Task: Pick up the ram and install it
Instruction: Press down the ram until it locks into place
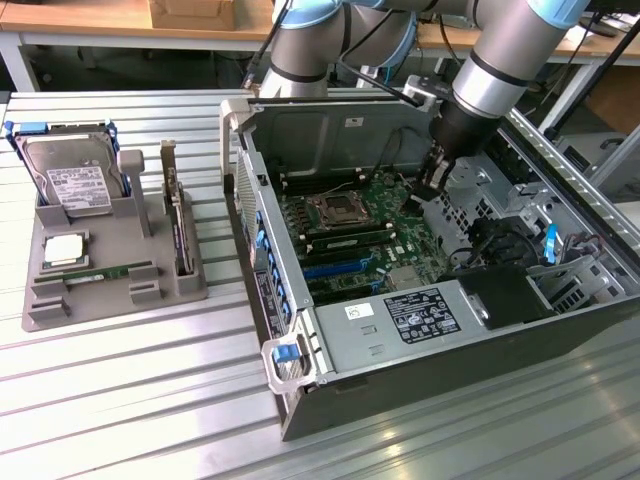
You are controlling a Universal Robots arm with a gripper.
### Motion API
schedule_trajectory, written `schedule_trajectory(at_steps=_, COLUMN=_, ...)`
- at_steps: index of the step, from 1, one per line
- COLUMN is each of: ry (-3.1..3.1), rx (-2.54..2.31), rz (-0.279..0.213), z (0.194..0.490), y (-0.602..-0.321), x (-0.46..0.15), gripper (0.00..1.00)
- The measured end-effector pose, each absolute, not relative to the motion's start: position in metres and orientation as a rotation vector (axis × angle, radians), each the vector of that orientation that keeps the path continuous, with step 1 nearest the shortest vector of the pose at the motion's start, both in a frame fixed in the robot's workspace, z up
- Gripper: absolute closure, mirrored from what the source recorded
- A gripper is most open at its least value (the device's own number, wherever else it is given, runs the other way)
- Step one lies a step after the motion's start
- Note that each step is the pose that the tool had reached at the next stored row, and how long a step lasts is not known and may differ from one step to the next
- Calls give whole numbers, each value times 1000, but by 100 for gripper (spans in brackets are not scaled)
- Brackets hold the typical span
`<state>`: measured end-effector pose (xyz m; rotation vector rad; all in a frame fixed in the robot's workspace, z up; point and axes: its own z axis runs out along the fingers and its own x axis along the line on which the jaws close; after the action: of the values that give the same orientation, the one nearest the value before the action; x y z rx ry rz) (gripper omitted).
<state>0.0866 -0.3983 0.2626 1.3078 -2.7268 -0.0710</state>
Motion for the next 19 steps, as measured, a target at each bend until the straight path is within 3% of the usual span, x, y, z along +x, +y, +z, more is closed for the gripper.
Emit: schedule_trajectory(at_steps=19, ry=-2938, rx=759, rz=-104, z=263, y=-398, x=87, gripper=90)
